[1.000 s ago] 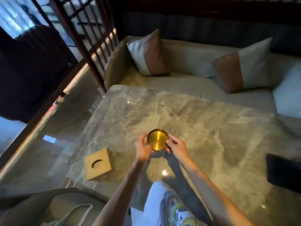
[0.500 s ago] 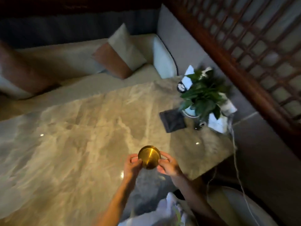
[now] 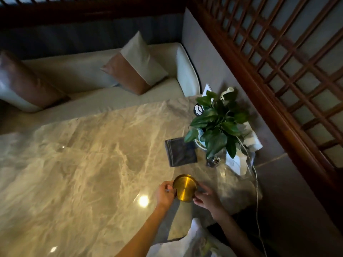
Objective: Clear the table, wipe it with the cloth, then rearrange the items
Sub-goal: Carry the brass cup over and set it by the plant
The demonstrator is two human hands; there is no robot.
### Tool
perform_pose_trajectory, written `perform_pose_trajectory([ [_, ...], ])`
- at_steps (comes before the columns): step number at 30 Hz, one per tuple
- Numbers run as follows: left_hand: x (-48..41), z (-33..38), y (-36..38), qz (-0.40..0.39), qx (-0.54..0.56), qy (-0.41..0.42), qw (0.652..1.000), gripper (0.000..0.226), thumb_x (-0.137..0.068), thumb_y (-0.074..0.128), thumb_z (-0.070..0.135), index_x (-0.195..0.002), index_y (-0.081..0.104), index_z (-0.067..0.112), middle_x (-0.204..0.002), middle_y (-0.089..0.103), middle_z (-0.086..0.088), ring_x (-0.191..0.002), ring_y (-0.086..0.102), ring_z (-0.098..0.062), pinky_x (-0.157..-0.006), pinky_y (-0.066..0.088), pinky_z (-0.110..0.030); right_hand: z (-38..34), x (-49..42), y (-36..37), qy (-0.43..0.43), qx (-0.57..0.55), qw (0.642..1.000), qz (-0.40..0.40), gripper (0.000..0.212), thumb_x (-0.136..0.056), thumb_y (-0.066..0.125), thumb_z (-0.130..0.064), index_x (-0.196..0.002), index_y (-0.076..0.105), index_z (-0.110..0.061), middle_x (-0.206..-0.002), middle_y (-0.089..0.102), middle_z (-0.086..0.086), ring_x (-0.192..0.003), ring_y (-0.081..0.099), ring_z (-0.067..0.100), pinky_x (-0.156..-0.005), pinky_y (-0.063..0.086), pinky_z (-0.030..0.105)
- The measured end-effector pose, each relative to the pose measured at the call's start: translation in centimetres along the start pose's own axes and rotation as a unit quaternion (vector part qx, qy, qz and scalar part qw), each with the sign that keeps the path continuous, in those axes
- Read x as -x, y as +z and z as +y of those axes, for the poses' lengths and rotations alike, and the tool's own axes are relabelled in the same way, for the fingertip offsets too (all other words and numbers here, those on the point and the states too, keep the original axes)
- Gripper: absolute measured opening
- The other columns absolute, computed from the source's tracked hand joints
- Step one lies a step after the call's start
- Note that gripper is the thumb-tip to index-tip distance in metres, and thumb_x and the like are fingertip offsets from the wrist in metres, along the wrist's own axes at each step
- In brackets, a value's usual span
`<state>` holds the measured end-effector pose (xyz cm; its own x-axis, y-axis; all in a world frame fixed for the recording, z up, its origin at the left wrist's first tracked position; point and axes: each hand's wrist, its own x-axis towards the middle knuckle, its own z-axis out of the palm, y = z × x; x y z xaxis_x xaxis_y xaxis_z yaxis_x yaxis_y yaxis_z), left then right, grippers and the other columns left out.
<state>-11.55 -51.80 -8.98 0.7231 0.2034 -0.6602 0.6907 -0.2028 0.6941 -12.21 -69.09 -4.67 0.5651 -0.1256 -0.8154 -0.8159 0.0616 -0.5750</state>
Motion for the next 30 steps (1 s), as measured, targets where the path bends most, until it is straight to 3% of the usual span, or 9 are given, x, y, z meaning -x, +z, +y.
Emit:
perform_pose_trajectory([
  [3, 1.1, 2.8, 3.3, 0.038, 0.019, -0.009, 0.999, 0.02, -0.071, 0.059, -0.004, -0.087, 0.068, 0.004, -0.084, 0.069, -0.018, -0.084, 0.067, -0.037, -0.076, 0.057, -0.052, -2.4, -2.7, -3.2, -0.011, 0.062, 0.997, -0.036, 0.045, -0.091, 0.056, 0.003, -0.134, 0.052, -0.011, -0.107, 0.06, 0.015, -0.093, 0.062, 0.027, -0.07, 0.057, 0.031],
  [7, 1.1, 6.6, 4.6, 0.082, 0.051, -0.022, 0.995, 0.031, -0.077, 0.053, -0.008, -0.083, 0.06, 0.022, -0.085, 0.066, -0.015, -0.078, 0.063, -0.032, -0.076, 0.054, -0.05, -6.5, -4.9, -3.4, -0.014, 0.088, 0.995, -0.045, 0.043, -0.091, 0.054, 0.009, -0.132, 0.052, -0.005, -0.086, 0.06, 0.009, -0.074, 0.058, 0.021, -0.063, 0.051, 0.032],
  [11, -4.1, 9.3, 2.7, 0.131, 0.049, -0.002, 0.99, 0.033, -0.079, 0.06, 0.002, -0.088, 0.058, 0.034, -0.095, 0.07, -0.009, -0.083, 0.069, -0.029, -0.079, 0.057, -0.05, -11.4, -7.0, 1.1, -0.051, 0.056, 0.996, -0.056, 0.033, -0.092, 0.05, 0.009, -0.118, 0.057, -0.01, -0.08, 0.059, 0.011, -0.065, 0.054, 0.017, -0.044, 0.048, 0.019],
  [14, -6.6, 14.8, -0.4, 0.15, 0.047, 0.019, 0.987, 0.025, -0.085, 0.062, 0.006, -0.106, 0.061, 0.019, -0.105, 0.068, -0.009, -0.091, 0.066, -0.024, -0.086, 0.056, -0.041, -15.6, -9.3, 5.5, -0.074, 0.04, 0.994, -0.066, 0.032, -0.093, 0.054, -0.003, -0.119, 0.062, -0.02, -0.101, 0.064, 0.009, -0.083, 0.062, 0.018, -0.062, 0.056, 0.024],
  [17, -10.6, 19.5, -2.5, 0.126, 0.039, 0.039, 0.99, 0.03, -0.089, 0.058, 0.005, -0.119, 0.058, 0.009, -0.11, 0.067, -0.011, -0.096, 0.066, -0.027, -0.087, 0.056, -0.039, -19.7, -11.8, 8.9, -0.097, 0.037, 0.993, -0.059, 0.026, -0.095, 0.053, -0.008, -0.104, 0.062, -0.031, -0.1, 0.066, -0.001, -0.093, 0.062, 0.014, -0.085, 0.054, 0.036],
  [20, -16.2, 22.8, -3.1, 0.095, 0.034, 0.043, 0.994, 0.03, -0.09, 0.056, 0.003, -0.12, 0.058, 0.007, -0.11, 0.066, -0.008, -0.101, 0.065, -0.027, -0.089, 0.053, -0.036, -22.6, -17.6, 10.9, -0.134, 0.085, 0.987, -0.012, 0.046, -0.08, 0.049, -0.006, -0.114, 0.063, -0.034, -0.114, 0.07, 0.006, -0.105, 0.064, 0.021, -0.097, 0.054, 0.046],
  [24, -24.8, 24.5, -1.5, 0.047, 0.016, 0.063, 0.997, 0.027, -0.089, 0.054, 0.004, -0.114, 0.064, 0.006, -0.106, 0.069, -0.012, -0.101, 0.063, -0.028, -0.086, 0.051, -0.036, -28.3, -21.4, 11.7, -0.133, 0.189, 0.97, 0.074, 0.071, -0.068, 0.041, -0.017, -0.137, 0.052, -0.018, -0.136, 0.059, 0.015, -0.122, 0.056, 0.034, -0.103, 0.046, 0.042],
  [27, -29.4, 24.0, 0.9, 0.01, 0.013, 0.079, 0.997, 0.021, -0.089, 0.051, 0.002, -0.099, 0.068, 0.007, -0.091, 0.067, -0.008, -0.087, 0.061, -0.023, -0.074, 0.047, -0.031, -30.1, -24.1, 11.6, -0.125, 0.223, 0.96, 0.114, 0.062, -0.081, 0.042, -0.011, -0.143, 0.045, -0.02, -0.139, 0.054, 0.016, -0.126, 0.052, 0.036, -0.105, 0.044, 0.043],
  [30, -32.8, 22.4, 3.3, 0.005, 0.004, 0.073, 0.997, 0.024, -0.082, 0.051, 0.007, -0.097, 0.07, 0.01, -0.093, 0.072, -0.009, -0.086, 0.066, -0.024, -0.076, 0.054, -0.038, -30.1, -27.5, 11.1, -0.118, 0.244, 0.953, 0.136, 0.053, -0.083, 0.043, 0.0, -0.132, 0.055, -0.018, -0.126, 0.061, 0.018, -0.114, 0.059, 0.036, -0.096, 0.05, 0.041],
])
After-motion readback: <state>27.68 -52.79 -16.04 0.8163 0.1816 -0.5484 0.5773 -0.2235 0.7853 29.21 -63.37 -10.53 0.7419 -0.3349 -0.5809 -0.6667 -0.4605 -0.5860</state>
